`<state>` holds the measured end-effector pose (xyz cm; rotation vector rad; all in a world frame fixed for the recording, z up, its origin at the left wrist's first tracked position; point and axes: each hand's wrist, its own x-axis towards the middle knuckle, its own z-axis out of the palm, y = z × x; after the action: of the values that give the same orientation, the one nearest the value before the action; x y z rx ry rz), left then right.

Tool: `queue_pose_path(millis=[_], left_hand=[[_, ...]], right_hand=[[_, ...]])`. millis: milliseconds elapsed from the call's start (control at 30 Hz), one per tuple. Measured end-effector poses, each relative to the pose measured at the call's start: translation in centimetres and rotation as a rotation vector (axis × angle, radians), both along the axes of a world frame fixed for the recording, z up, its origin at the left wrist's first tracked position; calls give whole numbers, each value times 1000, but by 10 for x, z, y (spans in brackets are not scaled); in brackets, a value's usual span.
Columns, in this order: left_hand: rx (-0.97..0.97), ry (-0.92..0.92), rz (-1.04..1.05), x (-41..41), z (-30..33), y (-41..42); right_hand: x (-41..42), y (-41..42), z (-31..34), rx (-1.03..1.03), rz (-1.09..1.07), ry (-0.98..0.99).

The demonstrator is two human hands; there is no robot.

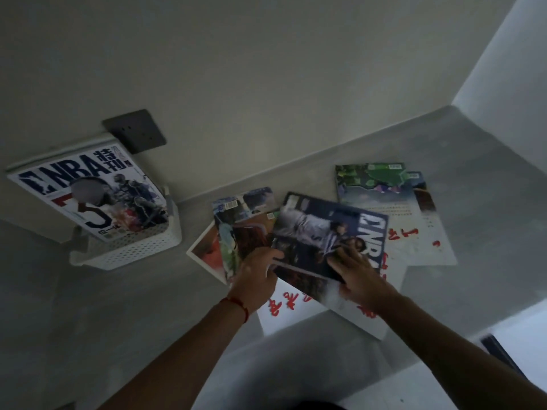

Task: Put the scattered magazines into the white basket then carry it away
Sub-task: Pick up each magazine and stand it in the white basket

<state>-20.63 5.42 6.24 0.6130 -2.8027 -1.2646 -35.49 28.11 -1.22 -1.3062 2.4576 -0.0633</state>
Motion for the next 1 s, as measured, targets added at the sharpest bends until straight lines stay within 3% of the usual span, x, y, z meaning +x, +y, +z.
queue_pose_path(millis=[100, 167, 233, 300, 467, 600, 733, 867, 1000], left_hand=[[-120, -87, -83, -9, -16, 7], [-199, -243, -121, -12, -29, 7], [-249, -402, -108, -11, -40, 7], [-168, -480, -6, -7, -46, 13], [-215, -314, 288, 9, -51, 45], [102, -355, 528, 11, -53, 41], [220, -380, 456, 20, -51, 32], [352, -158, 397, 41, -45, 28], [435, -9, 461, 61, -28, 2]], right_hand=[[22, 13, 7, -94, 175, -82], [29, 22, 12, -129, 217, 13], [34, 34, 13, -168, 64, 121], [45, 41, 17, -140, -196, 53], [83, 25, 12, -215, -527, -144], [92, 5, 16, -306, -755, -228], [87, -12, 24, -440, -977, -349], [88, -17, 29, -530, -1152, -474], [93, -28, 33, -560, -1167, -701]])
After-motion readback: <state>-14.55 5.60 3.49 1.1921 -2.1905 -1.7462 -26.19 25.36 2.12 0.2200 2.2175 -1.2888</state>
